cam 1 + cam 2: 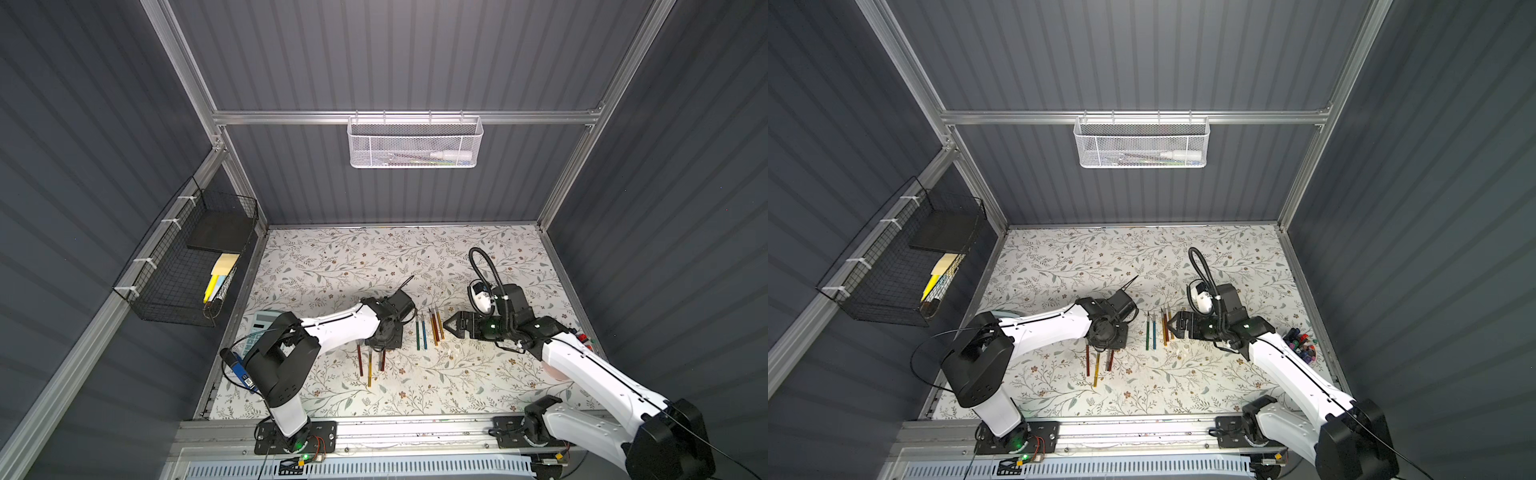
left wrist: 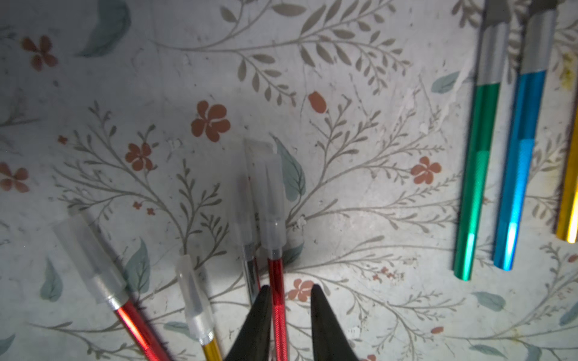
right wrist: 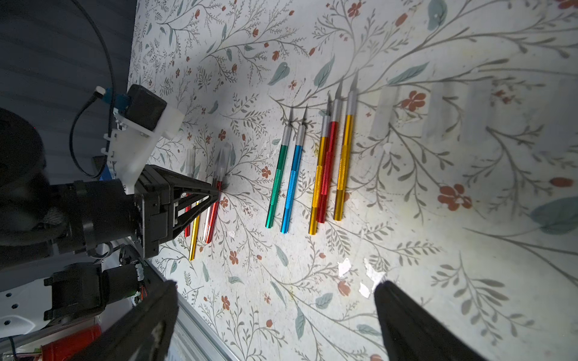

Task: Remove protective caps from carving knives
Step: Pick up the carving knife from the center of the board.

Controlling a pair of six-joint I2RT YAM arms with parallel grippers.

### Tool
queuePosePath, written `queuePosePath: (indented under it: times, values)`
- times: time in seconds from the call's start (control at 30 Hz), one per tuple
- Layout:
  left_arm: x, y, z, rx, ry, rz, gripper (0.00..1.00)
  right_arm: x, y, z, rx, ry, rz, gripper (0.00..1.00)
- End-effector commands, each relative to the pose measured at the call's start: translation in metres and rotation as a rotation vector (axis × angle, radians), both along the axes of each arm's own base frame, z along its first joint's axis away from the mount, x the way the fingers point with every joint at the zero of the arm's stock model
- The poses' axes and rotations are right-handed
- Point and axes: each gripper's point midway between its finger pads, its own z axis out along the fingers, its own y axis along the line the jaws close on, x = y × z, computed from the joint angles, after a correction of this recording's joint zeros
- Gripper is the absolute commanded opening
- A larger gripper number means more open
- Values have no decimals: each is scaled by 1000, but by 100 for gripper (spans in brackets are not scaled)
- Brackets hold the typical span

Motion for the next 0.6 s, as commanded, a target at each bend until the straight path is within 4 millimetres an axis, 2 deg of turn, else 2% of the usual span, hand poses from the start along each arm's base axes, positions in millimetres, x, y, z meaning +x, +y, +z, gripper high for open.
queuePosePath:
  times: [0.0,0.37,0.57]
  values:
    - [3,6,-7,41,-6,-14,25,0,-1,-2,-10,-6,-1,99]
    - [1,6,-19,59,15,-26,24,1,0,-5,-4,1,-7,99]
    - [-3,16,-27,113,36,-40,21,0,-1,-5,-5,3,-14,99]
